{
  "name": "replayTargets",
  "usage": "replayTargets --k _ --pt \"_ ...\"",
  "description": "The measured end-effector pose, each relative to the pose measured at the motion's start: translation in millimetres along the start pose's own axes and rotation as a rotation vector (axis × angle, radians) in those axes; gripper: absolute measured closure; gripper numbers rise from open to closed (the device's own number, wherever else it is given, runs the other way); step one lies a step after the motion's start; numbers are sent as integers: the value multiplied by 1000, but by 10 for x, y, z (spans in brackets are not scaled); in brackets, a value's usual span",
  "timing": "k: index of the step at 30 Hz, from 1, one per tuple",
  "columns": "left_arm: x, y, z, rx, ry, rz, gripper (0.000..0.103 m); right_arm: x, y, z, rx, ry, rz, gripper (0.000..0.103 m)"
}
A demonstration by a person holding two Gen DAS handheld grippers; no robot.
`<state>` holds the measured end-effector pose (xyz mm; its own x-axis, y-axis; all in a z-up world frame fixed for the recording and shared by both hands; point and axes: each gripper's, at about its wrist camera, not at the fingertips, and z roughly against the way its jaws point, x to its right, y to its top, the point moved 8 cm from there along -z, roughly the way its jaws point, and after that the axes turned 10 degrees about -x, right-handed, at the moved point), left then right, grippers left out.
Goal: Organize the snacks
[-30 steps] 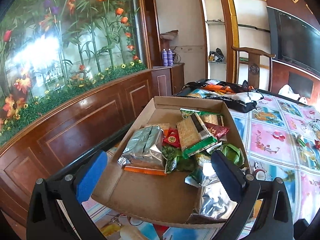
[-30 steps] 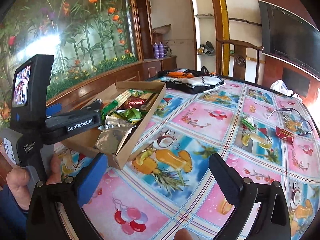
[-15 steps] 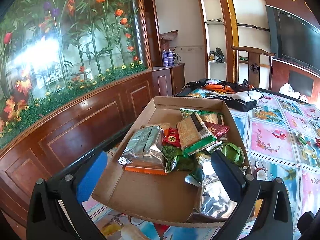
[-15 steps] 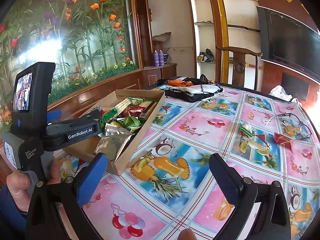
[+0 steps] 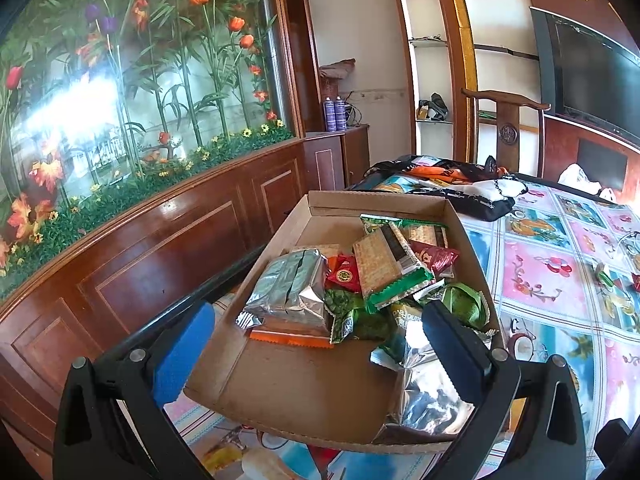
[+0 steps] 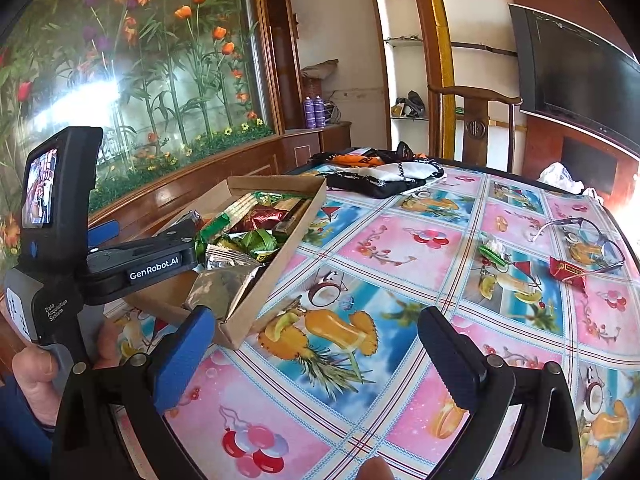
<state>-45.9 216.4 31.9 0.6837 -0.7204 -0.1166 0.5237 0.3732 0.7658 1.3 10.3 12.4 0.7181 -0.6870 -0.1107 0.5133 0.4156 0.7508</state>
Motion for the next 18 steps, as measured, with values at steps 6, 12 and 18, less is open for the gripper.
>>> replayTargets --k 6,12,18 --pt "9 -4 -6 0 2 -1 0 0 -8 -8 -2 1 -3 0" --pt "15 -4 -5 0 0 -1 0 0 -6 -7 -1 2 -3 0" --pt "-2 -5 0 6 20 -1 0 -5 -12 -6 -1 4 -4 0"
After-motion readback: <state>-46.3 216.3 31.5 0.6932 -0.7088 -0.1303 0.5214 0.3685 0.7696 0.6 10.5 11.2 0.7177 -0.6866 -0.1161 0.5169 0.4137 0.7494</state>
